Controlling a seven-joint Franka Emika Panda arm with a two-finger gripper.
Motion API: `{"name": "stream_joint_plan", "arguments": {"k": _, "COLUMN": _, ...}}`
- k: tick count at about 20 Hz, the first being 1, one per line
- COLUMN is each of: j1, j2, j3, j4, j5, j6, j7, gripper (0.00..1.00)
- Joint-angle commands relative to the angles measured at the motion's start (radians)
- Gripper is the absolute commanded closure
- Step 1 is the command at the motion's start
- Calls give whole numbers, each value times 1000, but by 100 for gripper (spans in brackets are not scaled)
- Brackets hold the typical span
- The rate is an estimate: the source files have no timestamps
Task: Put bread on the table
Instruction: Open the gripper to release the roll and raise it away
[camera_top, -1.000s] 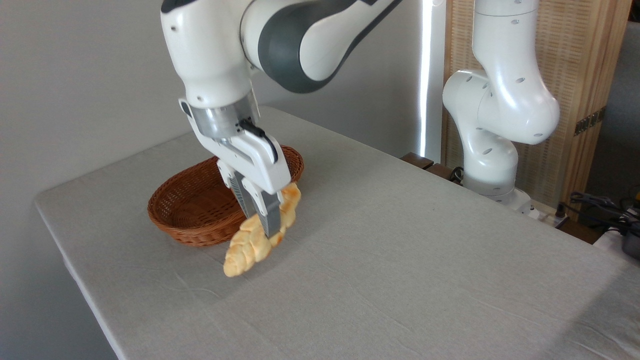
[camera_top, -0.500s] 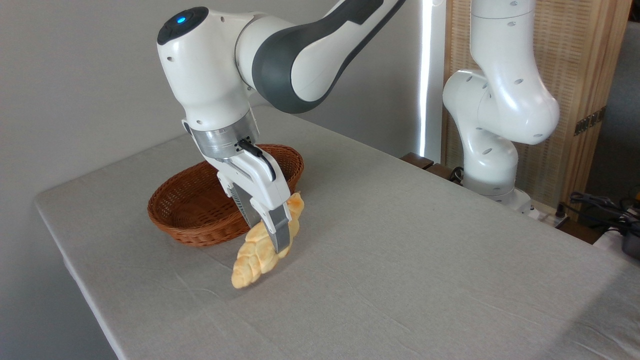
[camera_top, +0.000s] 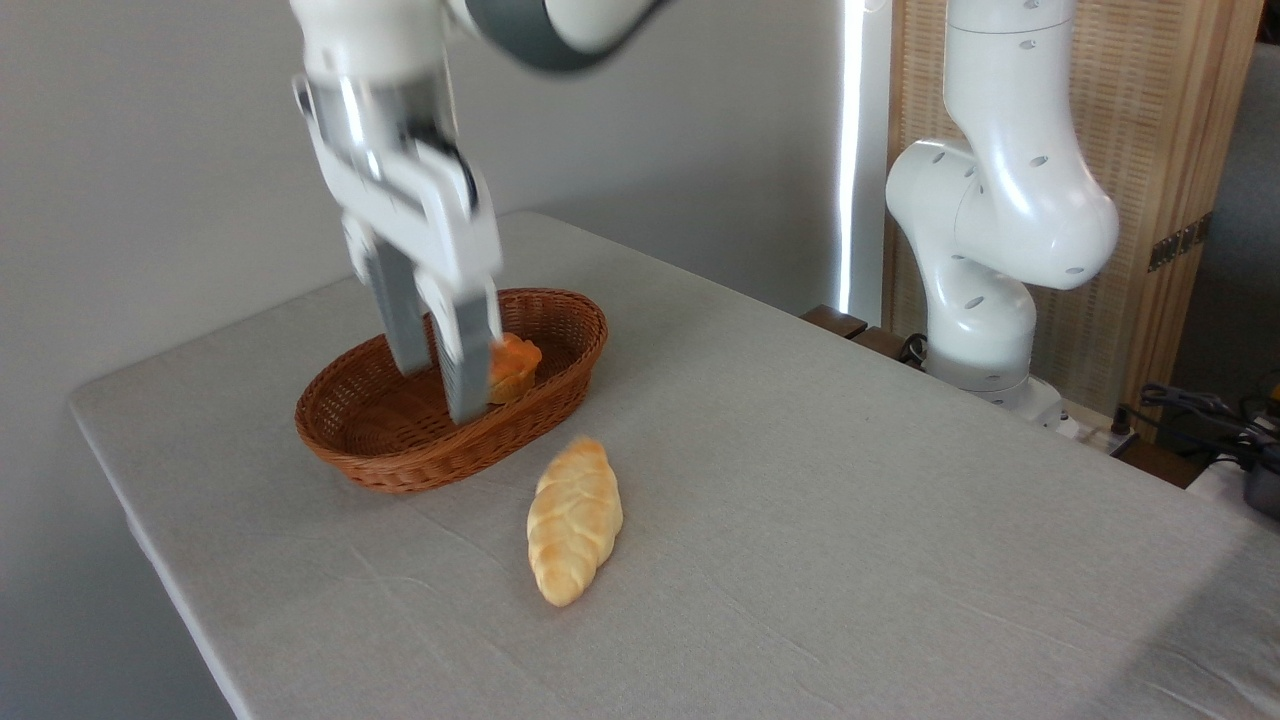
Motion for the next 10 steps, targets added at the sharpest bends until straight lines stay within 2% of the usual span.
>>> {"name": "stream_joint_plan", "arguments": {"k": 1, "j1": 2, "j2": 13, "j3": 8, "j4": 112, "j5": 4, "j6": -91, "j7": -29, "gripper": 0}}
{"name": "stream_joint_plan", "arguments": {"k": 10, "j1": 4, "j2": 29, "j3": 2, "j4": 101, "j5": 11, "j6": -100, "j7": -49, "gripper": 0}}
